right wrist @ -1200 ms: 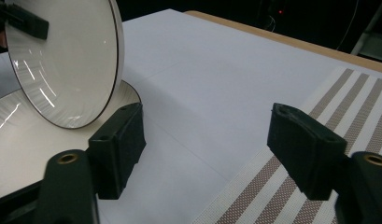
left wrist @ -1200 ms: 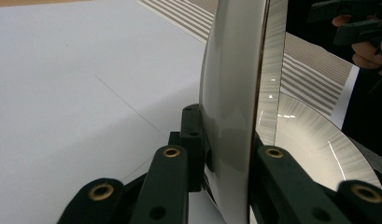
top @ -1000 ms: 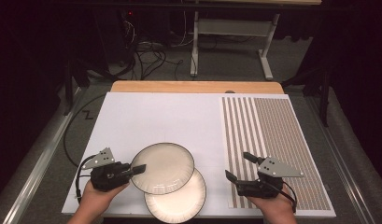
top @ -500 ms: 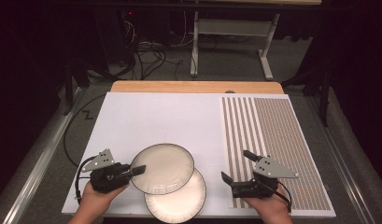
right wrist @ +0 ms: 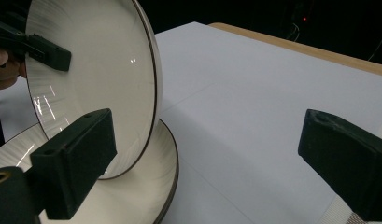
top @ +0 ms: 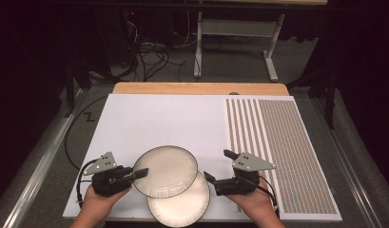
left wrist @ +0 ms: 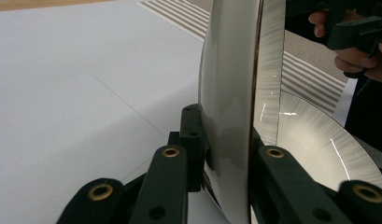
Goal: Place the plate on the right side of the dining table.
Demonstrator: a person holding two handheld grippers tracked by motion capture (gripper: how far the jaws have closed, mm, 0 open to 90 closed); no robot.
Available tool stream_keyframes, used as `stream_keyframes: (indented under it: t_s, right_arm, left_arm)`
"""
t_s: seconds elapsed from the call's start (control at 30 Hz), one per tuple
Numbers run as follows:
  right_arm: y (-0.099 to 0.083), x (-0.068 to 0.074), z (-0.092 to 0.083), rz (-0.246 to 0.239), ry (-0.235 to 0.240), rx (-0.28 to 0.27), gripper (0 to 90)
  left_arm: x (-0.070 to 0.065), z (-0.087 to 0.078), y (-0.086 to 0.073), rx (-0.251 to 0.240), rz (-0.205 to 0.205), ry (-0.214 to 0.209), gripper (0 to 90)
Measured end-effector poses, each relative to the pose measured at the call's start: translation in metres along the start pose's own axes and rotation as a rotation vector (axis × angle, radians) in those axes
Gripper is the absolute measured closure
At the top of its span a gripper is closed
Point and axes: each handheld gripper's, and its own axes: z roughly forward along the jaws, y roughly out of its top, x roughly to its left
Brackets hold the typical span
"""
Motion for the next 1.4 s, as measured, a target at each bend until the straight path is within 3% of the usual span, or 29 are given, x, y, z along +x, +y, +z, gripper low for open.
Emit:
stream_keyframes:
  t_s: [0.37, 0.6, 0.87, 1.17, 1.4]
  right_arm:
    - [0.005, 0.015, 0.03, 0.008, 0.06, 0.04, 23.4]
    - [0.003, 0.021, 0.045, 0.011, 0.104, 0.076, 49.3]
    - [-0.003, 0.019, 0.054, 0.074, 0.135, 0.116, 69.0]
    - [-0.01, 0.018, 0.058, 0.124, 0.155, 0.124, 79.2]
    - [-0.01, 0.015, 0.057, 0.182, 0.178, 0.125, 82.6]
  left_arm:
    - [0.0, 0.0, 0.0, -0.002, 0.001, 0.001, 79.4]
    - [0.0, 0.0, 0.0, -0.002, 0.001, 0.001, 79.4]
    - [0.0, 0.0, -0.001, -0.005, -0.001, -0.001, 79.5]
    - [0.0, 0.0, -0.001, -0.005, -0.006, 0.0, 79.5]
    - [-0.001, -0.001, -0.001, -0.006, -0.038, -0.004, 80.0]
